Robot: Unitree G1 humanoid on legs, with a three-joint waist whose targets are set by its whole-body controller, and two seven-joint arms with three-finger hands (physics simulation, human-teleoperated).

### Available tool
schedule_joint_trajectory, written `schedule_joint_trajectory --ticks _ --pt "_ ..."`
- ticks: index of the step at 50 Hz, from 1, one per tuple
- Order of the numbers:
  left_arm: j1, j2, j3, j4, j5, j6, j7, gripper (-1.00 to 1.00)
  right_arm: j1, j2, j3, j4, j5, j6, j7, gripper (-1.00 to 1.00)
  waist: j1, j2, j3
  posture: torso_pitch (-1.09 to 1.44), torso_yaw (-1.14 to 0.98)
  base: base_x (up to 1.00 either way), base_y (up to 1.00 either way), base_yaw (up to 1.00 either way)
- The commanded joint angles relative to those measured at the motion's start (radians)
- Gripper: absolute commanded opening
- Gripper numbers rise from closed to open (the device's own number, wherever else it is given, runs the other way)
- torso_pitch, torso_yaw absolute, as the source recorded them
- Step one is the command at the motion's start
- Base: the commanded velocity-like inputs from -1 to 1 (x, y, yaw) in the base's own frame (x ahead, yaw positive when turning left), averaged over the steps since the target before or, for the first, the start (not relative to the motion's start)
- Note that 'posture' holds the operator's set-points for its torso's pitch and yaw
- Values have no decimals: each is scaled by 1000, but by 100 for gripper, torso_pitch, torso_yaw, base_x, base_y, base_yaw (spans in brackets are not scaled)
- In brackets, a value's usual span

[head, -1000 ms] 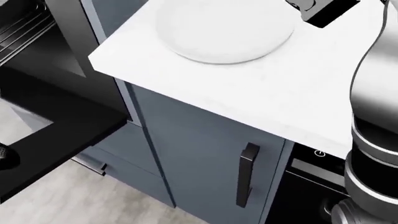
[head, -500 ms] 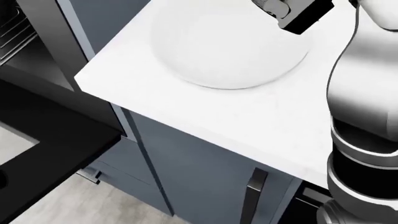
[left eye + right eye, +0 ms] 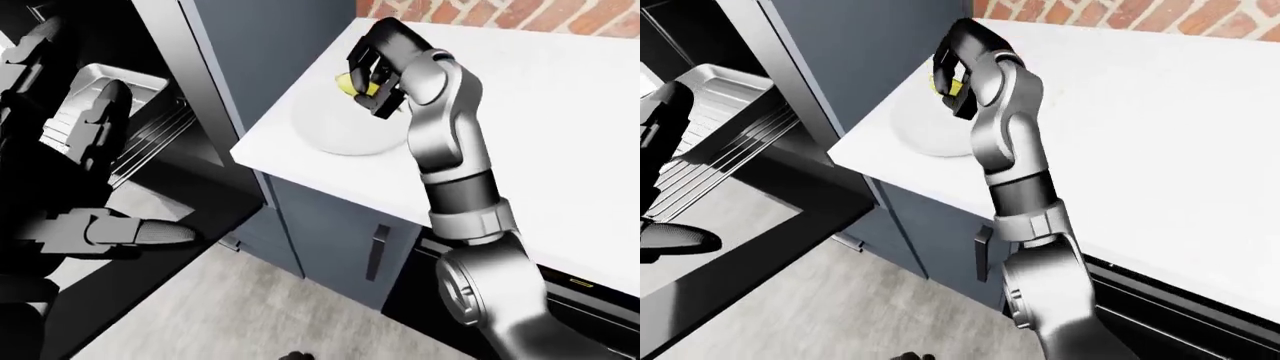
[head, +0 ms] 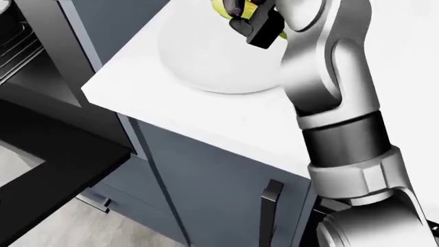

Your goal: Pick the corn from the oven and place it on the plate on the counter.

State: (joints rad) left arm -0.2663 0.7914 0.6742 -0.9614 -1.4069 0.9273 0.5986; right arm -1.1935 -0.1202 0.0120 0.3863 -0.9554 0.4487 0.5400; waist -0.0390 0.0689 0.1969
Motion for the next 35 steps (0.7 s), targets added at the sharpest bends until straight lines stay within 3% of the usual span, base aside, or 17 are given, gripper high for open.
schedule_joint_trajectory --ticks 1,13,17,20,29,35 --pt "-12 20 30 -1 3 -31 1 100 -65 -1 4 -21 11 -30 -60 -100 0 3 -32 21 0 0 0 0" --pt "31 17 86 5 9 -34 -47 100 -129 2 16 180 45 -92 -176 -100 0 9 -35 21 0 0 0 0" --pt "32 15 86 11 26 -32 -62 100 -123 17 24 186 40 -90 -187 -77 4 8 -35 21 0 0 0 0" --pt "36 20 97 11 15 -32 -61 100 -128 24 30 198 31 -89 -194 -36 5 7 -37 21 0 0 0 0" --pt "55 6 107 12 41 -37 -91 100 -120 8 29 283 -1 -119 -250 -4 12 3 -40 21 0 0 0 0" --pt "60 -2 117 5 41 -30 -98 100 -120 1 31 290 -18 -131 -257 55 14 0 -42 21 0 0 0 0"
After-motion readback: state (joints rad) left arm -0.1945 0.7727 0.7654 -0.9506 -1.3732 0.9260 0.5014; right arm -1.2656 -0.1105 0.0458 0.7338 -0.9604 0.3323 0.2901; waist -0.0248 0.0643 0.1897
